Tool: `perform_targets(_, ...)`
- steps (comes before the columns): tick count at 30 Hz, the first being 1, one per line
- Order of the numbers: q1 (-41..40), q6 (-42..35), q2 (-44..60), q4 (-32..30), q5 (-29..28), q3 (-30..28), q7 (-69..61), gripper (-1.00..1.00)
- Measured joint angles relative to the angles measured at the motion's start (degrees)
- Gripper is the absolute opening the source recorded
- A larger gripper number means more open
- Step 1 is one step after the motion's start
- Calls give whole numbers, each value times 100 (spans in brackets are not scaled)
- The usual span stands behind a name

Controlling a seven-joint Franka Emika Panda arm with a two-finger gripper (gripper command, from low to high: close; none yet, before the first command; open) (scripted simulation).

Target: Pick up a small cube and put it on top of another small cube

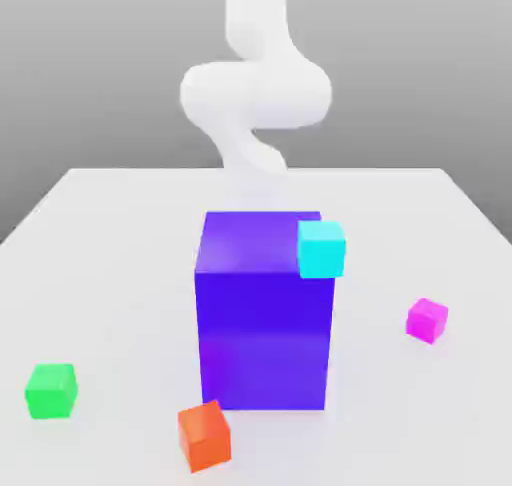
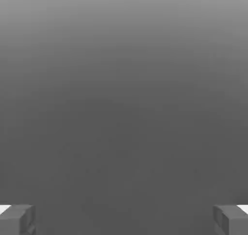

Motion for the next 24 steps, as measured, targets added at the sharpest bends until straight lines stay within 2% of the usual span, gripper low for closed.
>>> perform_targets(9, 1118, 1028, 1440, -1048, 599, 576, -320, 0)
perform_targets(16, 1888, 1822, 2530, -1849, 837, 1229, -400, 0)
perform_targets(21, 2310, 2412, 3318, -2429, 718, 1782, -248, 0)
perform_targets(24, 2524, 2775, 3806, -2783, 339, 2086, 60, 0)
